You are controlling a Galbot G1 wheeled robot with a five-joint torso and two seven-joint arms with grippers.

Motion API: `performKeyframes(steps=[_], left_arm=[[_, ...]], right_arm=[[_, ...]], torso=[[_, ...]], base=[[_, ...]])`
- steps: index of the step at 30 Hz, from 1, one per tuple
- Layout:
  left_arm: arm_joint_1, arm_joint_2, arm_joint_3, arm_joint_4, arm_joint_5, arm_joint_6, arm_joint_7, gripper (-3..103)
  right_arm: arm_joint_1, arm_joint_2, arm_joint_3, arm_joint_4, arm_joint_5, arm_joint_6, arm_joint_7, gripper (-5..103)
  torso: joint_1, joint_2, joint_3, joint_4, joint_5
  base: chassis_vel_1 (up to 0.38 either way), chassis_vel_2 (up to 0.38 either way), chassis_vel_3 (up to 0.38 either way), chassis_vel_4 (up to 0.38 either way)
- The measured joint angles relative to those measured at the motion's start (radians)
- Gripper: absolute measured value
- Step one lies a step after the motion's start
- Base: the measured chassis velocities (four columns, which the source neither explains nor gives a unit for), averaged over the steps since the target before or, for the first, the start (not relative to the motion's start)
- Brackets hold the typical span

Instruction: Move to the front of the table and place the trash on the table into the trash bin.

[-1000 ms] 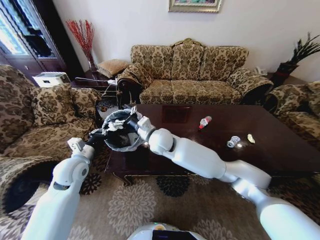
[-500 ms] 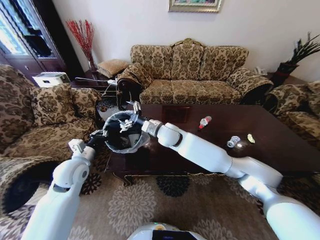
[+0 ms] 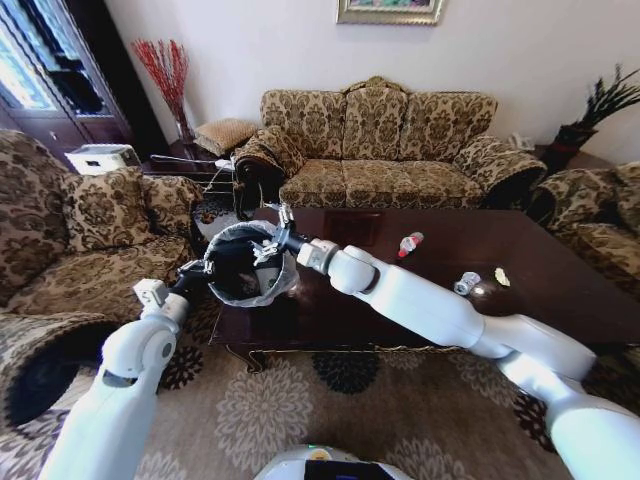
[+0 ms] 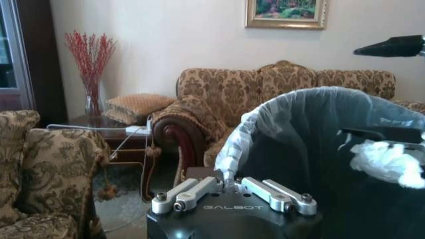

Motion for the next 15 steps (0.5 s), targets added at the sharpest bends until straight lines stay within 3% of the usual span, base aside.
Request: performKeyframes(steps=[15], left_arm=[[0.001, -0.006, 0.002, 0.008, 0.002, 0.001, -0.003, 0]], right_arm=[[-0.028, -0.072, 0.048, 0.054, 0.000, 0.042, -0.017, 100]], torso=[[0.000, 0.000, 0.000, 0.0000, 0.0000]], base=[[0.000, 0.000, 0.000, 0.000]])
